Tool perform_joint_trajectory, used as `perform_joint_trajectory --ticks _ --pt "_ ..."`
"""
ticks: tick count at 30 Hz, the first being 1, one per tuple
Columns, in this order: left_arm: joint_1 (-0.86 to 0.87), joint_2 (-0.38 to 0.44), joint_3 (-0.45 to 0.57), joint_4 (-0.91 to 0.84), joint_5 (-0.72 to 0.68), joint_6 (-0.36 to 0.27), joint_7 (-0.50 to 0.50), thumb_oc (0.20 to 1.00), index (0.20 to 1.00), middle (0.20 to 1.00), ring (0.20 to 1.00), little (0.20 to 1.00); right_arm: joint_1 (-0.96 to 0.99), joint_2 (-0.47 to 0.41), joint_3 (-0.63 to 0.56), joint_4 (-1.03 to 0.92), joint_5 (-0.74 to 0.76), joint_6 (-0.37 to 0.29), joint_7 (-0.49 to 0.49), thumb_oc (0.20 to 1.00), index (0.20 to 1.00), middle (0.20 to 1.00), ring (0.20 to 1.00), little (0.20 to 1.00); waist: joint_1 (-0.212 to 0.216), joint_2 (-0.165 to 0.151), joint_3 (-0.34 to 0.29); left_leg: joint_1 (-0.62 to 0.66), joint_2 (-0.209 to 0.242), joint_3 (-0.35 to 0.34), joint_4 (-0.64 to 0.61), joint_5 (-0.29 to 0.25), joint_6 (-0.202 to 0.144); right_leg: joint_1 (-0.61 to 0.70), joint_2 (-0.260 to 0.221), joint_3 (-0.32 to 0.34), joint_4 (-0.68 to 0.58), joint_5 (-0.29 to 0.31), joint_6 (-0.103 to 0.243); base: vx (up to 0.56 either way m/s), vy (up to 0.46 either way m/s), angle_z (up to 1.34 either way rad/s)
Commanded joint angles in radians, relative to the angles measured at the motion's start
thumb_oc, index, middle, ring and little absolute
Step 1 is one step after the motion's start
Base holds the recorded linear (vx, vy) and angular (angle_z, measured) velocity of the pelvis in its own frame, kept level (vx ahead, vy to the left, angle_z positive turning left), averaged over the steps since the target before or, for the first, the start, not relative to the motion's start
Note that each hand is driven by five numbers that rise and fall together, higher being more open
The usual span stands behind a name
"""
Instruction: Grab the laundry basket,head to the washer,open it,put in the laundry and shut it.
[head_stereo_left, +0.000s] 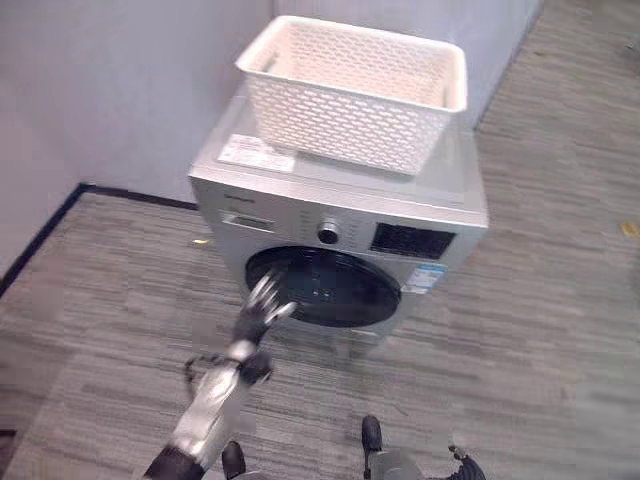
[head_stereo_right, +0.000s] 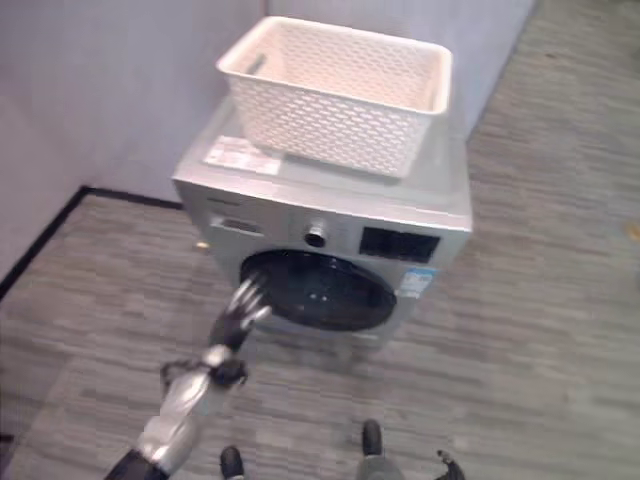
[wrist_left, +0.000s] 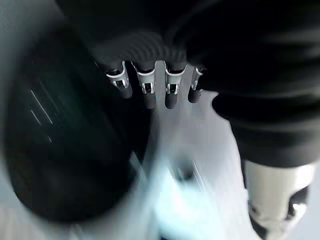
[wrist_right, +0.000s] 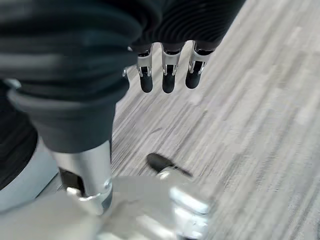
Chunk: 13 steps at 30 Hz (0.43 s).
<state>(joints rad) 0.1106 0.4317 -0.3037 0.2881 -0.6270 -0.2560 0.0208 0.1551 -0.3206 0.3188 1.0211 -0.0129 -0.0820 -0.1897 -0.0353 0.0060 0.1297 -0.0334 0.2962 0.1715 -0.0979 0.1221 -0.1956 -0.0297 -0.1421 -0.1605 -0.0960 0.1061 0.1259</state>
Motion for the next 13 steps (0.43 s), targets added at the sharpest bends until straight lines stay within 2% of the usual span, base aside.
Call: perform_joint_trajectory --ticks 1,4,6,7,8,11,13 --pt "-0.073 0.000 0.017 0.068 0.082 -0.051 -0.071 1.000 1.000 1.000 1.000 1.000 -0.067 0.000 -0.053 0.013 0.034 -0.038 0.019 1.000 1.000 1.000 1.000 1.000 0.016 0.005 0.019 -0.039 -0.050 -0.034 0.011 -0.008 0.069 0.005 -0.051 -0.088 0.076 -0.093 0.016 0.02 -0.002 0.39" --pt "0.004 -0.015 0.115 0.235 0.071 -0.037 -0.089 1.000 1.000 1.000 1.000 1.000 -0.065 0.006 -0.065 0.039 0.039 -0.039 0.027 1.000 1.000 1.000 1.000 1.000 0.051 0.015 -0.002 -0.032 -0.062 -0.059 0.011 -0.008 0.070 0.042 -0.058 -0.119 0.059 -0.092 0.017 0.01 -0.003 0.30" --pt "0.018 -0.040 0.166 0.358 0.098 -0.043 -0.076 1.000 1.000 1.000 1.000 1.000 -0.065 0.012 -0.081 0.063 0.047 -0.042 0.026 1.000 1.000 1.000 1.000 1.000 0.070 0.018 -0.012 -0.030 -0.072 -0.083 0.011 -0.009 0.072 0.068 -0.062 -0.140 0.053 -0.098 0.016 0.02 -0.018 0.25" --pt "0.004 -0.055 0.196 0.483 0.149 -0.046 -0.036 1.000 1.000 1.000 1.000 1.000 -0.065 0.020 -0.092 0.089 0.057 -0.043 0.024 1.000 1.000 1.000 1.000 1.000 0.084 0.017 -0.017 -0.025 -0.079 -0.104 0.011 -0.008 0.072 0.091 -0.063 -0.160 0.052 -0.105 0.012 0.02 -0.019 0.53" --pt "0.003 -0.056 0.196 0.484 0.150 -0.047 -0.036 1.000 1.000 1.000 1.000 1.000 -0.066 0.020 -0.093 0.089 0.057 -0.043 0.024 1.000 1.000 1.000 1.000 1.000 0.083 0.017 -0.018 -0.028 -0.080 -0.105 0.011 -0.006 0.073 0.089 -0.064 -0.161 0.051 -0.103 0.012 0.00 -0.018 0.57" --pt "-0.020 -0.107 0.262 0.750 0.206 -0.035 0.020 1.000 1.000 1.000 1.000 1.000 -0.078 0.040 -0.092 0.137 0.057 -0.043 0.010 1.000 1.000 1.000 1.000 1.000 0.102 0.007 -0.039 -0.025 -0.091 -0.145 0.011 -0.012 0.074 0.119 -0.063 -0.189 0.046 -0.116 0.007 0.01 -0.034 0.35" --pt "-0.024 -0.115 0.268 0.786 0.212 -0.032 0.023 1.000 1.000 1.000 1.000 1.000 -0.080 0.044 -0.089 0.140 0.058 -0.043 0.009 1.000 1.000 1.000 1.000 1.000 0.105 0.004 -0.042 -0.026 -0.093 -0.153 0.011 -0.012 0.075 0.125 -0.062 -0.191 0.045 -0.118 0.005 0.01 -0.025 0.24"
